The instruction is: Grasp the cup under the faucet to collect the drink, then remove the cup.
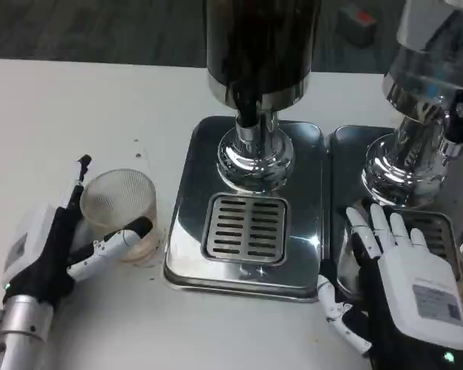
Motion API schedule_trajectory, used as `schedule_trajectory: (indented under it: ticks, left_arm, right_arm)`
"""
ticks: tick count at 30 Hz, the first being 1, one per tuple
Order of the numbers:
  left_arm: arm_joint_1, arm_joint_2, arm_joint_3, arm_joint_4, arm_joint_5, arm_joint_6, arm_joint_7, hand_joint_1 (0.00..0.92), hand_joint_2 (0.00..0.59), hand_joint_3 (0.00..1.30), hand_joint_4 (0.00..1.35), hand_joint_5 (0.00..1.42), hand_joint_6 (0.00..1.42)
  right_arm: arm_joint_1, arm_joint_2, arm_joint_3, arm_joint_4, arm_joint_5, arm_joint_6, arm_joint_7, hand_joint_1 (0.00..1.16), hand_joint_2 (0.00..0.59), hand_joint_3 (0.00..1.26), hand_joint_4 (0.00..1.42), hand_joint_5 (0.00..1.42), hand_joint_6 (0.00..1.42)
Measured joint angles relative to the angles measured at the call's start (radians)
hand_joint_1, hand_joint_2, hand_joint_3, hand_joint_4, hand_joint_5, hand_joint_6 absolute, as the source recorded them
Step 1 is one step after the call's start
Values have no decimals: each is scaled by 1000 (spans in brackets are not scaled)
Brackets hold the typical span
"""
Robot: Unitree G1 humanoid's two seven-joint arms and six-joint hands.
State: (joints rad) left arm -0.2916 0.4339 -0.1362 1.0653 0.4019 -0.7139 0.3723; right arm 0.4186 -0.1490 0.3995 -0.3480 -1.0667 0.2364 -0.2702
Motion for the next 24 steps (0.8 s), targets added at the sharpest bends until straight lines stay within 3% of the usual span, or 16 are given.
schedule_trajectory:
  ticks: [10, 24]
  left_arm:
    - [-7, 13, -26, 7, 27, -12, 59, 276, 72, 458, 539, 725, 725]
    - [-11, 14, -38, 30, 42, -57, 125, 326, 99, 620, 770, 927, 920]
  right_arm:
    - [-1, -2, 0, 2, 0, 0, -1, 294, 532, 114, 0, 0, 0]
    - [-5, 0, 0, 5, 1, 0, -1, 304, 529, 115, 0, 0, 9]
